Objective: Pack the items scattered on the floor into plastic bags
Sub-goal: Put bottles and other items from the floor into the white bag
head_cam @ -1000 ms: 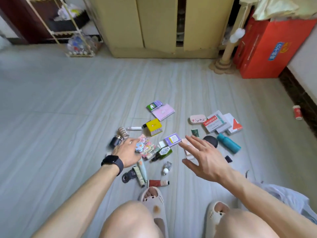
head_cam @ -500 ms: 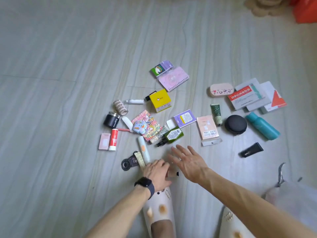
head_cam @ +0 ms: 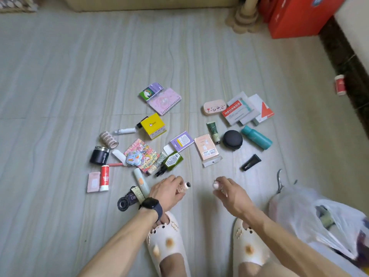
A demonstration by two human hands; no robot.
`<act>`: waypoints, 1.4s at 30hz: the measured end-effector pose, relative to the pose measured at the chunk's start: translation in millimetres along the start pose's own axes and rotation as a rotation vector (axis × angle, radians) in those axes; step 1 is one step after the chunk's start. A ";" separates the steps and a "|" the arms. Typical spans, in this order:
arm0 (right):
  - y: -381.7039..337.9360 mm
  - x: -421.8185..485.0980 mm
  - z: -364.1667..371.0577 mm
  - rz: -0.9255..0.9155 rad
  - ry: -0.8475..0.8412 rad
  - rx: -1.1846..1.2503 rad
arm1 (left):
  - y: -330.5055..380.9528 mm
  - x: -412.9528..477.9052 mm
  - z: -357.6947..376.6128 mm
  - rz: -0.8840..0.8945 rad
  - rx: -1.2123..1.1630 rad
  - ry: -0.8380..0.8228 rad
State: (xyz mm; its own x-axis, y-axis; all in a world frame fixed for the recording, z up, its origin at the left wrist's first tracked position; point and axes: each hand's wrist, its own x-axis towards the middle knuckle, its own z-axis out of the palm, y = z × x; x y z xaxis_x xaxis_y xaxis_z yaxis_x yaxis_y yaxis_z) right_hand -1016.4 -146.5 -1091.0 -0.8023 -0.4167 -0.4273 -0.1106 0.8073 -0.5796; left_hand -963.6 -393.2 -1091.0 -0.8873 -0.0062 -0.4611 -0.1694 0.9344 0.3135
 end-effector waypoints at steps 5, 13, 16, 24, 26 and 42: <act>-25.2 -112.7 -62.9 0.106 0.428 0.704 | 54.6 -10.1 -49.2 0.094 -0.149 0.140; 29.0 -272.3 -117.9 0.307 1.006 0.880 | 203.1 -16.9 -142.9 0.458 0.009 0.260; 73.4 -299.5 -131.5 0.489 1.078 0.718 | 256.7 -23.7 -160.2 0.597 0.001 0.285; 163.6 -246.6 -118.2 0.656 0.654 0.337 | 345.7 -27.0 -101.9 0.628 -0.108 0.162; 174.9 -228.6 -113.4 0.626 0.610 0.284 | 351.6 -30.1 -81.4 0.634 -0.168 0.102; 98.3 -294.3 -157.3 0.422 0.763 1.063 | 412.2 -52.9 -29.5 0.927 0.107 -0.146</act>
State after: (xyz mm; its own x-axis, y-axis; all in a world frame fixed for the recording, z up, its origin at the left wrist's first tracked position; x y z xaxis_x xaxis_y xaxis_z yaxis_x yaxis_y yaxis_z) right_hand -883.4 121.2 -913.0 -0.8210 0.3879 -0.4189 0.4408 -0.0357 -0.8969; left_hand -999.2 -18.2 -912.8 -0.5846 0.7938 -0.1676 0.6239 0.5719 0.5326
